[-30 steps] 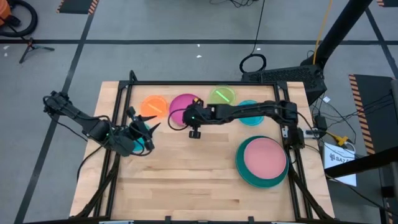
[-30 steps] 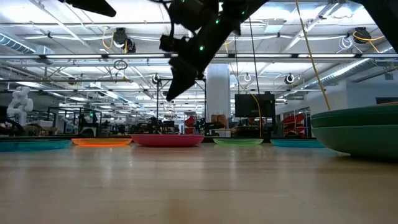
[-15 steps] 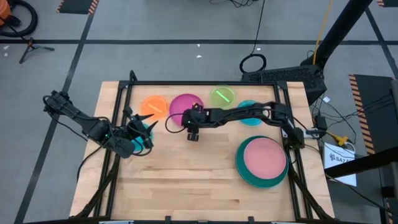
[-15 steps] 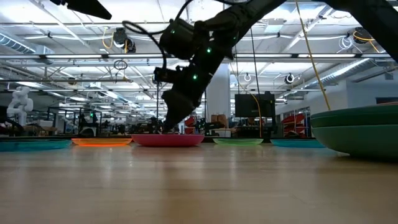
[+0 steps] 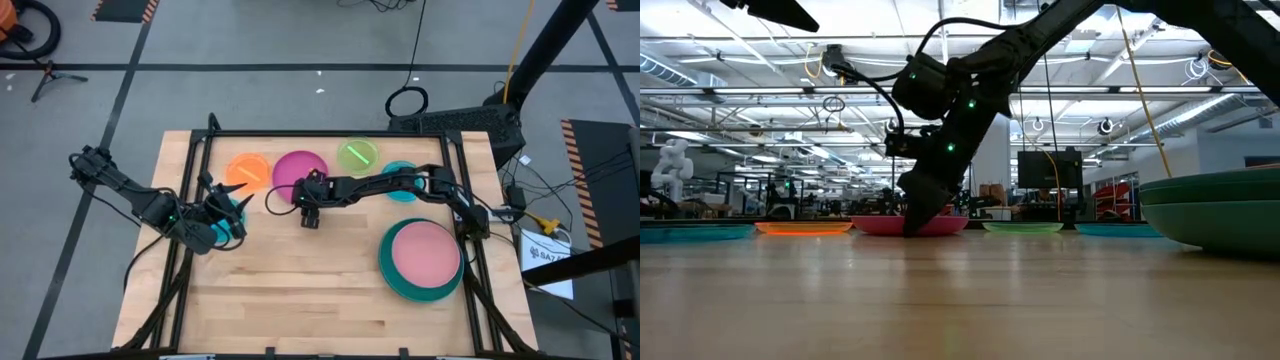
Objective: Stack plastic plates
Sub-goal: Stack the pink plate on top of the light pink plate
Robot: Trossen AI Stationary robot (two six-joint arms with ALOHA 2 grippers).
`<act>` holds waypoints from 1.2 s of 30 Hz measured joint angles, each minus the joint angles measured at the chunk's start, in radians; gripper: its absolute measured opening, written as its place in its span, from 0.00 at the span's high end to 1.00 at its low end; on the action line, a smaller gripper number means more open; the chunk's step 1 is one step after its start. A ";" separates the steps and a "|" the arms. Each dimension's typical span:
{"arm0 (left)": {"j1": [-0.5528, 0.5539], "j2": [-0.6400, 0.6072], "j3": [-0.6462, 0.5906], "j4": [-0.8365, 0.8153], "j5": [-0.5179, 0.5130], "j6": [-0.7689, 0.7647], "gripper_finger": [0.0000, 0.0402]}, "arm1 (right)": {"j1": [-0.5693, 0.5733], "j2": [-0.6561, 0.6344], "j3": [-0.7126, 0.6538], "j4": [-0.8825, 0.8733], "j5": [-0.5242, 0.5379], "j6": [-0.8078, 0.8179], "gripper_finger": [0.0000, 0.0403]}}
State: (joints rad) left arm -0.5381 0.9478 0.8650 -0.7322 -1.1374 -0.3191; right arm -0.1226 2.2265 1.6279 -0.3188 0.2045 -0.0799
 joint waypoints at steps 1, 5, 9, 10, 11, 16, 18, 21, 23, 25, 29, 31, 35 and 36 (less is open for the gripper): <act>0.000 0.000 0.000 0.000 0.000 0.000 0.62 | 0.000 0.000 0.000 0.001 0.000 0.000 0.51; 0.000 0.000 0.000 -0.001 0.000 -0.001 0.62 | 0.000 0.001 0.000 0.018 0.002 -0.002 0.59; 0.000 0.000 0.000 -0.002 0.000 -0.001 0.62 | 0.000 0.002 0.000 0.016 0.004 0.012 0.72; 0.000 0.000 0.000 -0.002 0.000 -0.001 0.62 | 0.000 0.002 0.000 0.016 0.004 0.014 0.75; 0.000 0.000 0.000 -0.002 0.000 -0.001 0.62 | 0.000 0.002 0.000 0.016 0.004 0.014 0.79; 0.000 0.000 0.000 -0.002 0.000 -0.001 0.62 | 0.009 0.001 0.000 0.022 0.018 0.002 0.96; 0.000 0.000 0.000 -0.002 0.000 -0.001 0.62 | 0.018 0.000 0.000 0.029 0.031 -0.001 0.97; 0.000 0.000 0.000 -0.002 0.000 -0.004 0.62 | 0.040 -0.004 0.000 0.027 0.077 0.001 0.96; 0.000 0.000 0.000 -0.002 0.000 -0.005 0.62 | 0.058 -0.012 -0.001 0.016 0.088 -0.002 0.96; 0.000 0.000 0.000 -0.002 0.000 -0.006 0.62 | 0.074 -0.036 -0.001 0.000 0.087 -0.007 0.98; 0.000 0.000 0.000 -0.002 0.001 -0.009 0.62 | 0.109 -0.101 -0.002 -0.072 0.115 -0.006 0.99; 0.000 0.000 0.000 -0.002 0.002 -0.011 0.62 | 0.131 -0.142 -0.002 -0.126 0.135 -0.005 0.98; 0.000 0.000 0.000 0.000 0.002 -0.014 0.62 | 0.172 -0.234 -0.002 -0.227 0.166 0.001 0.98; 0.000 0.000 0.000 0.000 0.002 -0.016 0.62 | 0.181 -0.258 -0.002 -0.251 0.164 0.013 0.98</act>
State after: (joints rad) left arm -0.5381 0.9478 0.8650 -0.7322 -1.1350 -0.3355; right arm 0.0589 1.9689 1.6260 -0.5703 0.3688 -0.0668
